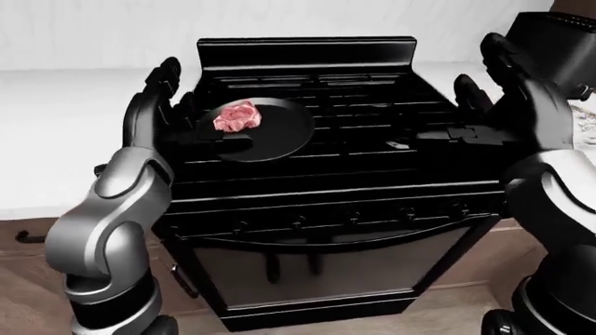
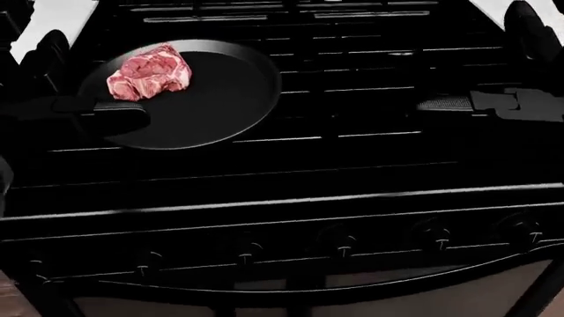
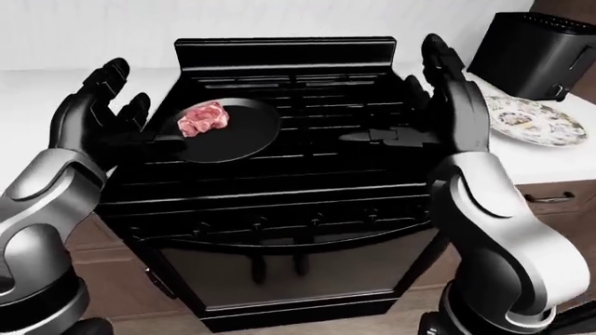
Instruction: Pick the steak from the pan and place it on the plate.
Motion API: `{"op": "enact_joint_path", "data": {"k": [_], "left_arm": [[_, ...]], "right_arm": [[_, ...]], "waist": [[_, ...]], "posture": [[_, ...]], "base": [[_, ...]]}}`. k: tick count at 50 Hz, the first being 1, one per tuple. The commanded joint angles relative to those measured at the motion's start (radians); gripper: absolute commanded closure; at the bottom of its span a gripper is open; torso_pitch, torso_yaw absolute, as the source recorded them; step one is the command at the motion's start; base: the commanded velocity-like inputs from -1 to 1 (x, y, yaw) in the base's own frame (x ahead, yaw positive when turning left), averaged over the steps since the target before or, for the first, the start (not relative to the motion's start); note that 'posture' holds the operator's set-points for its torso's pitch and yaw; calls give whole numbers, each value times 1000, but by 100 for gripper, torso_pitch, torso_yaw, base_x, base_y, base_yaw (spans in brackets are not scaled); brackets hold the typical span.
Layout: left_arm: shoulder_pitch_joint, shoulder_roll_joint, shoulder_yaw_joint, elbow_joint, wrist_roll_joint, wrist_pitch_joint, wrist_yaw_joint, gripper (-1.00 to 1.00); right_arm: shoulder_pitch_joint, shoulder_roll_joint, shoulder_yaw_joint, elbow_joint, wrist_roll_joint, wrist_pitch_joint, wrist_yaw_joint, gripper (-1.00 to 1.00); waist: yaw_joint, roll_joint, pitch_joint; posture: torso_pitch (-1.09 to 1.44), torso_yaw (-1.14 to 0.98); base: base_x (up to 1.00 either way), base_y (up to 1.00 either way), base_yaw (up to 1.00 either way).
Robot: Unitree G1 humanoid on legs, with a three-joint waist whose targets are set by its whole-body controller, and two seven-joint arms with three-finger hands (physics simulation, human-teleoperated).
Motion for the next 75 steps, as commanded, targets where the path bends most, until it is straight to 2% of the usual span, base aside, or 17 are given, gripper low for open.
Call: {"op": "enact_joint_path", "data": {"k": [1,5,6,12,15,16,21,24,27,37,40,48,54,57,58,63,75], "left_arm": [[-18,11,15,-27,8,-28,1,-100],[-19,12,19,-30,6,-22,1,-100],[-22,12,21,-33,4,-16,3,-100],[-23,12,22,-35,1,-16,5,-100],[-23,12,23,-34,1,-19,4,-100],[-22,13,22,-30,2,-23,2,-100],[-23,13,22,-30,0,-25,4,-100],[-26,13,24,-36,-4,-16,7,-100],[-25,15,24,-33,-5,-21,5,-100],[-25,15,21,-32,-6,-23,7,-100],[-26,16,23,-33,-8,-21,8,-100],[-27,15,24,-44,-19,-8,7,-100],[-27,19,25,-38,-17,-15,10,-100],[-24,17,22,-39,-17,-18,9,-100],[-24,17,22,-37,-16,-20,8,-100],[-25,19,24,-38,-16,-16,8,-100],[-25,13,26,-44,-21,-11,13,-100]], "right_arm": [[-23,-5,-2,-9,11,-29,-4,-100],[-21,-9,2,-16,18,-28,-12,-100],[-22,-10,3,-16,19,-27,-14,-100],[-27,-23,8,-15,1,-17,-13,-100],[-20,-20,14,-15,-11,-24,-2,-100],[-23,-18,11,-15,-11,-22,-1,-100],[-30,-16,0,-21,1,-18,-1,-100],[-32,-17,5,-21,1,-17,-5,-100],[-31,-19,5,-18,-1,-15,-7,-100],[-35,-15,3,-25,10,-13,-7,-100],[-34,-17,2,-25,13,-15,-7,-100],[-23,-14,15,-23,4,-29,-3,-100],[-34,-10,8,-34,14,-10,-8,-100],[-38,-10,5,-28,19,-10,-17,-100],[-35,-9,6,-27,19,-15,-17,-100],[-28,-10,14,-27,15,-19,-13,-100],[-37,0,13,-25,-11,12,-13,-100]], "waist": [[14,-6,-16],[17,-116,-14],[8,-76,-3],[13,-46,-5],[3,32,-5],[1,0,1],[4,12,-36],[10,20,-18],[17,-17,-1],[0,6,-35],[-2,17,-3],[4,62,-9],[12,6,3],[17,-75,-19],[14,-26,-4],[10,21,6],[3,2,-19]], "posture": [[0,0],[0,0],[0,0],[0,0],[0,0],[0,0],[0,0],[0,0],[0,0],[0,0],[0,0],[0,0],[0,0],[0,0],[0,0],[0,0],[0,0]], "base": [[20,0,100],[21,0,99],[21,0,88],[8,1,16],[0,0,0],[0,0,0],[2,0,0],[7,0,0],[0,0,0],[1,0,0],[22,0,0],[23,0,0],[23,0,0],[10,0,0],[0,0,0],[0,0,0],[0,0,0]]}}
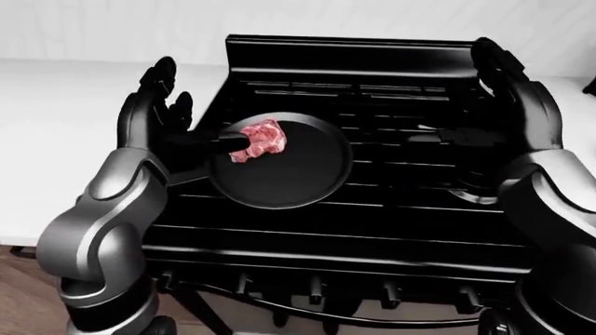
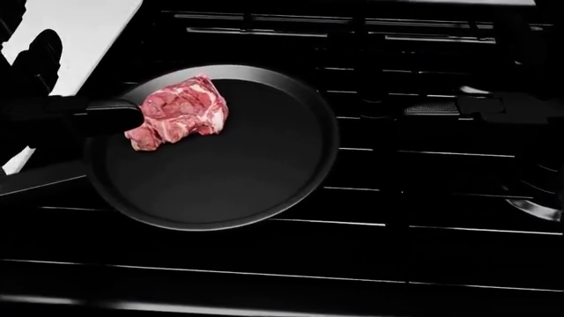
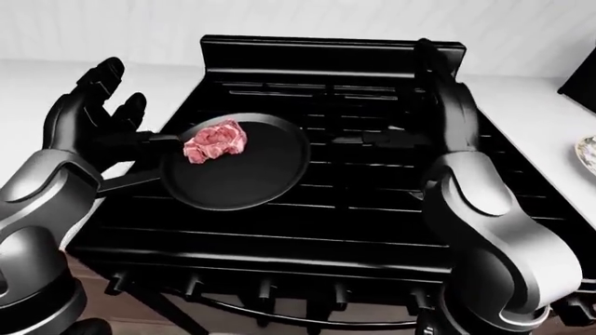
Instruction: Pick the steak from the pan and place it on the plate.
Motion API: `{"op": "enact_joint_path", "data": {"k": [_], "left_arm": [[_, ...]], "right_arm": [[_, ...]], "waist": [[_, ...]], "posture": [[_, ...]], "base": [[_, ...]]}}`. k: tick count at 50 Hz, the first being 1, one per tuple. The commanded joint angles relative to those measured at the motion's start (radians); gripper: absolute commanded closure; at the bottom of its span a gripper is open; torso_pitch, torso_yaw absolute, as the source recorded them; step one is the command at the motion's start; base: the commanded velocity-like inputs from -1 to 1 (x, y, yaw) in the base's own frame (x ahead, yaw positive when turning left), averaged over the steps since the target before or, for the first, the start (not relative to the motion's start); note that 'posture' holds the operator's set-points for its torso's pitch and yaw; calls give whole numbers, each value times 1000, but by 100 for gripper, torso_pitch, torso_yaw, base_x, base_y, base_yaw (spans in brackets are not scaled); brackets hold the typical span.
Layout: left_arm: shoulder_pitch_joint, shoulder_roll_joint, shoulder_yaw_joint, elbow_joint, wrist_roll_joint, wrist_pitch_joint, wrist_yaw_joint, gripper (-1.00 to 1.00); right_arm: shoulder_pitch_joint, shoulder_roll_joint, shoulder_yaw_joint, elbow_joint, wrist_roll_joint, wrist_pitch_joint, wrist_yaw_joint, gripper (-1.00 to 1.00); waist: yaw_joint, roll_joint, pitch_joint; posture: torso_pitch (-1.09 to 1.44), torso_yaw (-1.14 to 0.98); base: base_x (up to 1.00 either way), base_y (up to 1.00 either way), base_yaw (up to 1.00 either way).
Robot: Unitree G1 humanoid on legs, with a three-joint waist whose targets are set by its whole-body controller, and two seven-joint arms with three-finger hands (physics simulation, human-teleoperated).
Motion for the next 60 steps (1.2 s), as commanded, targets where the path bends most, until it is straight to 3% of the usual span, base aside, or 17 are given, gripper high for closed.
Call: {"op": "enact_joint_path", "data": {"k": [1,14,22,34,37,38,40,46,60], "left_arm": [[-27,7,6,-23,-3,-29,2,-100],[-73,31,-6,35,-26,-33,-3,-100],[-131,54,-35,108,20,-41,-90,-100],[-196,27,-101,167,151,-38,-238,-100],[-208,14,-106,177,182,-35,-271,-65],[-223,12,-108,185,191,-32,-280,-46],[-242,9,-116,209,215,-42,-300,-42],[-253,-8,-135,222,274,-40,-357,-39],[-278,-23,-151,274,395,-88,-463,-55]], "right_arm": [[-25,-10,-11,-17,0,-24,0,-100],[-46,-25,-24,-10,46,-13,-28,-100],[-45,-52,-24,-7,56,-22,-41,-100],[-50,-63,-41,-9,71,-18,-49,-100],[-55,-71,-46,-5,85,-19,-57,-100],[-53,-71,-44,-5,87,-22,-58,-100],[-49,-71,-39,-1,87,-29,-60,-100],[-55,-81,-45,1,107,-26,-72,-100],[-52,-91,-41,3,123,-35,-83,-100]], "waist": [[0,0,-24],[-1,3,-16],[1,1,-14],[4,-4,-14],[5,-6,-15],[5,-6,-15],[5,-7,-15],[5,-11,-17],[6,-16,-21]], "posture": [[0,0],[0,0],[0,0],[0,0],[0,0],[0,0],[0,0],[0,0],[0,0]], "base": [[0,0,0],[0,0,0],[0,0,0],[0,0,0],[0,0,0],[0,0,0],[0,0,0],[0,0,0],[0,0,0]]}}
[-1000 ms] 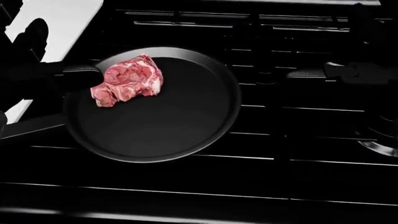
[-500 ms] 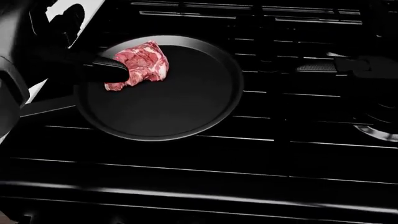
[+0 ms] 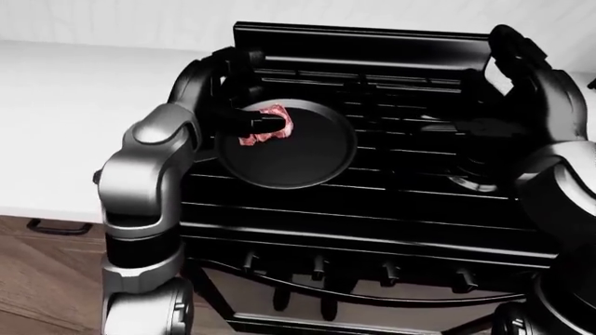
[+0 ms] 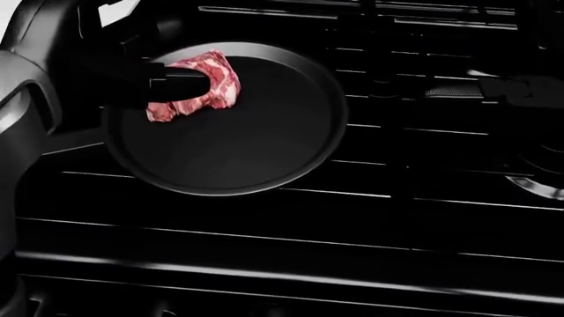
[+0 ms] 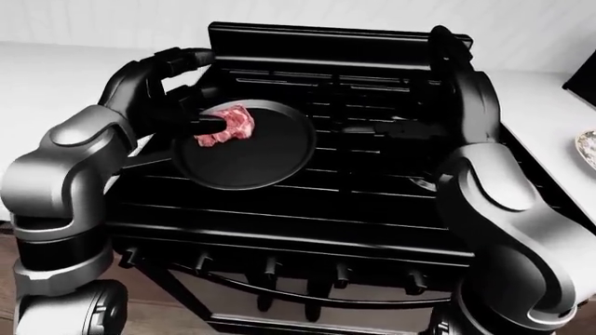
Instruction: Pick the steak from the pan and place it on the plate.
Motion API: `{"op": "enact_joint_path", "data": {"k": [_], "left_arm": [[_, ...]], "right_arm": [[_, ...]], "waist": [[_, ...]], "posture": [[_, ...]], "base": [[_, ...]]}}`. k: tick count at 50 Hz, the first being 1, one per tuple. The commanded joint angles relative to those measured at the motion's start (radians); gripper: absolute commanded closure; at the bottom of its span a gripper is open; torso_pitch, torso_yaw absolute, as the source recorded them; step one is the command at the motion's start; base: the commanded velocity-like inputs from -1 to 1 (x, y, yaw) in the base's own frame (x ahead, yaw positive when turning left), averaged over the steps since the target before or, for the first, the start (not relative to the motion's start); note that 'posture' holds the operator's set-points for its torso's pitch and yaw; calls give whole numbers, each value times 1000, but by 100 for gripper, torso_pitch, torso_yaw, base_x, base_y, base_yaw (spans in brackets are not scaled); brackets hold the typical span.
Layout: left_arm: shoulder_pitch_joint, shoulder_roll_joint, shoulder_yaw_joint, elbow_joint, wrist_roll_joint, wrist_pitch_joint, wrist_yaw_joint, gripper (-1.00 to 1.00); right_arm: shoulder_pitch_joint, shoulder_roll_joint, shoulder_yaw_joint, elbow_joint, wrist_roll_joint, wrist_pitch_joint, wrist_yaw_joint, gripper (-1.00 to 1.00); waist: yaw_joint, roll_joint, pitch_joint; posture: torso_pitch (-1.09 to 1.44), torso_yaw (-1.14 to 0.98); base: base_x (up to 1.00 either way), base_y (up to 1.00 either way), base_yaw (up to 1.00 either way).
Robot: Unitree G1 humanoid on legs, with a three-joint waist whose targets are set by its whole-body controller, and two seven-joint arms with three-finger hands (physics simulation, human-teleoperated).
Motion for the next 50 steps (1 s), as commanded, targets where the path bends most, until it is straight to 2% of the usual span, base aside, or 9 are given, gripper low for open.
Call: {"op": "enact_joint_path", "data": {"k": [1,13,24,50], "left_arm": [[-37,8,11,-18,20,-44,-13,-55],[-41,11,-3,21,115,-87,-108,-69],[-43,17,-5,-12,174,-50,-187,-62],[15,-20,-35,17,319,-134,-304,-58]], "right_arm": [[-27,-13,-11,-18,-1,-29,-2,-100],[-26,-21,-15,-15,5,-34,-1,-100],[-33,-33,-28,-16,31,-26,-16,-100],[-34,-60,-28,-9,71,-42,-43,-100]], "waist": [[0,-2,-26],[2,-4,-29],[2,-5,-26],[6,-12,-23]], "posture": [[0,0],[0,0],[0,0],[0,0]], "base": [[0,0,0],[0,0,0],[0,0,0],[0,0,0]]}}
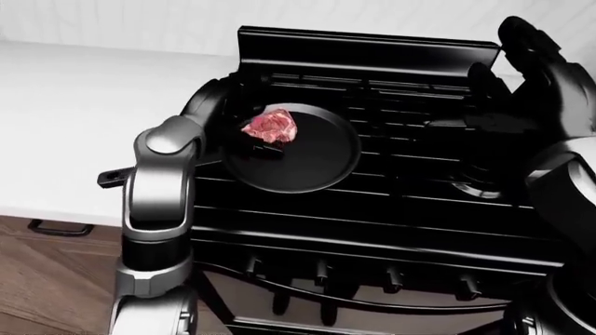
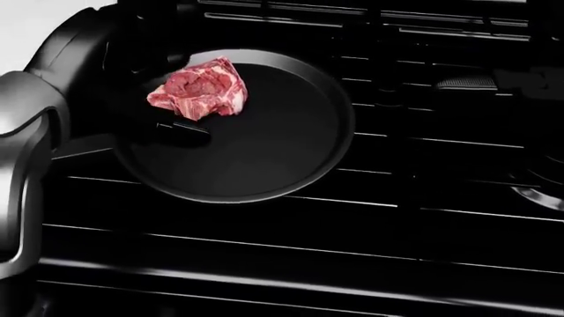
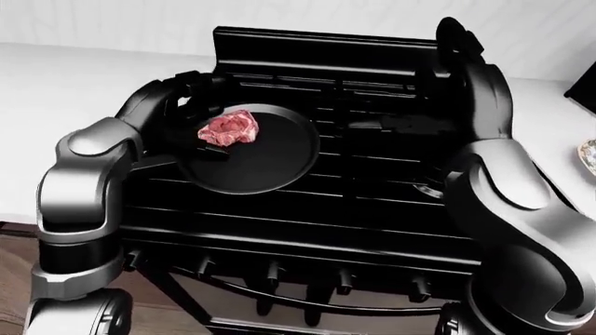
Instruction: Pick the steak from the pan and place it on the plate.
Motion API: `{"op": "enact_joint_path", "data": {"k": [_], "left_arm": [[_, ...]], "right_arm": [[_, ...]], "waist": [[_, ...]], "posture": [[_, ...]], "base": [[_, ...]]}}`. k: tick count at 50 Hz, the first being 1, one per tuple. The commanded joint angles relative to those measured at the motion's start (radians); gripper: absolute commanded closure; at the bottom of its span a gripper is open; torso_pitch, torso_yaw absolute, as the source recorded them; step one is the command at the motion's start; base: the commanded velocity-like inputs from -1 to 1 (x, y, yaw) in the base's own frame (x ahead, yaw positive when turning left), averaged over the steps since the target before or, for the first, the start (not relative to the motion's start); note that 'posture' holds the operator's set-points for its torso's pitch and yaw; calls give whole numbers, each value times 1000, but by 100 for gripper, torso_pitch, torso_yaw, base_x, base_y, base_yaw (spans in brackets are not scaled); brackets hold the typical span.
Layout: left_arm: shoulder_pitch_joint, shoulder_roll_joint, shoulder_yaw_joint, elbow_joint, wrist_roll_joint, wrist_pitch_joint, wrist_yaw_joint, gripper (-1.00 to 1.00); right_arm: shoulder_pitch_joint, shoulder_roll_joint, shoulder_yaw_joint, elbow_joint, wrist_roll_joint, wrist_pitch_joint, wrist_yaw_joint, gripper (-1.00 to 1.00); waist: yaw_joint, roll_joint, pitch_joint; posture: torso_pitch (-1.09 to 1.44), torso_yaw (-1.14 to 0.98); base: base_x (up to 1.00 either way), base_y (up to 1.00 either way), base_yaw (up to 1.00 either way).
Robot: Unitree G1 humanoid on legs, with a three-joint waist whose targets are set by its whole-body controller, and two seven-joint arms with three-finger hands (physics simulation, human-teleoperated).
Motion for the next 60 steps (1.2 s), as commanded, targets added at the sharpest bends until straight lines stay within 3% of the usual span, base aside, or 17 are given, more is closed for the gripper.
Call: {"op": "enact_joint_path", "data": {"k": [1,15,24,32,60], "left_arm": [[-32,5,9,-27,16,-41,-7,-58],[-78,-3,17,76,55,-109,-18,-60],[-176,15,28,266,37,-199,23,-62],[-201,11,16,380,53,-280,38,-63],[-181,0,9,447,103,-343,14,-58]], "right_arm": [[-23,-15,-13,-17,-3,-32,-1,-100],[-22,-19,-10,-14,5,-39,-6,-100],[-25,-21,-13,-16,12,-35,-8,-100],[-29,-29,-14,-6,18,-42,-10,-100],[-37,-39,-15,-5,34,-46,-21,-100]], "waist": [[0,-1,-25],[1,-4,-27],[1,-5,-29],[2,-6,-32],[1,-8,-33]], "posture": [[0,0],[0,0],[0,0],[0,0],[0,0]], "base": [[0,0,0],[0,0,0],[0,0,0],[0,0,0],[0,0,0]]}}
